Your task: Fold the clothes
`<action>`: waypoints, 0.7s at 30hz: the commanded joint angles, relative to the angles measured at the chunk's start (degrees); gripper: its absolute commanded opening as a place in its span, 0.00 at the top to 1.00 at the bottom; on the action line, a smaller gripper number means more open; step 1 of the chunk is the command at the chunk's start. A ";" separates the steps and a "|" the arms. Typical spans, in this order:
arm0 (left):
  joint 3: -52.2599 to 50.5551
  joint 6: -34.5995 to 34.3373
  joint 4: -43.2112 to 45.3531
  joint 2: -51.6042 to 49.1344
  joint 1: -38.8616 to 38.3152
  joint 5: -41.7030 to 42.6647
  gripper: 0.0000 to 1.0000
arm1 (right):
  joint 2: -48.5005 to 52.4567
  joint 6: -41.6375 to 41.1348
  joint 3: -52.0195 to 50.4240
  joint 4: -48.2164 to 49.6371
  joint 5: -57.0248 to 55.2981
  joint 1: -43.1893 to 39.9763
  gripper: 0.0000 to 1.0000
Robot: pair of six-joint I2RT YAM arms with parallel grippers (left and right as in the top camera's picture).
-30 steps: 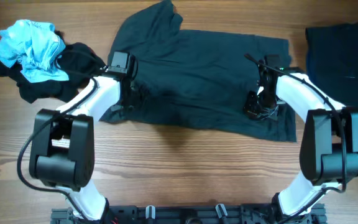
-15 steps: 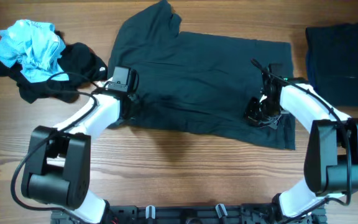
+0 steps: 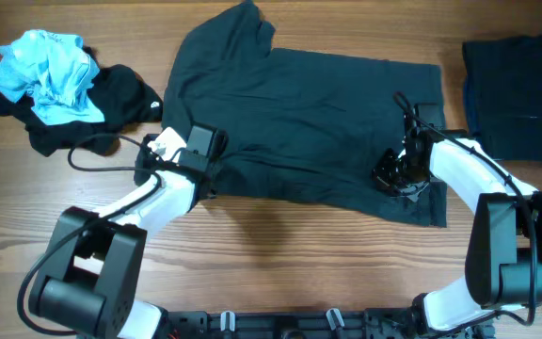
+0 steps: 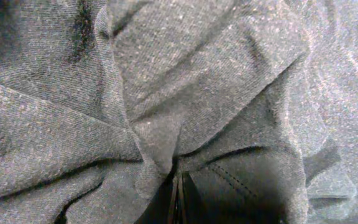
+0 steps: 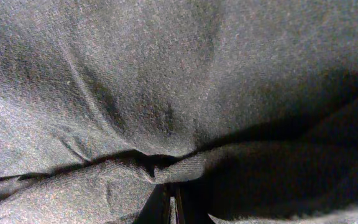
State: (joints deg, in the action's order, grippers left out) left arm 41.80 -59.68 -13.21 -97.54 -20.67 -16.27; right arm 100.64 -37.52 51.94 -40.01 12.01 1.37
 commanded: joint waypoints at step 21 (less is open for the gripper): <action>7.72 19.10 -15.41 -11.32 7.93 18.51 0.96 | 10.45 8.41 8.59 -12.33 -14.16 -0.98 0.96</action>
State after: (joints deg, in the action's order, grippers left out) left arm 53.41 -43.72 -27.42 -101.69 -14.83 -6.46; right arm 107.37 -28.23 62.15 -51.77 11.11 3.51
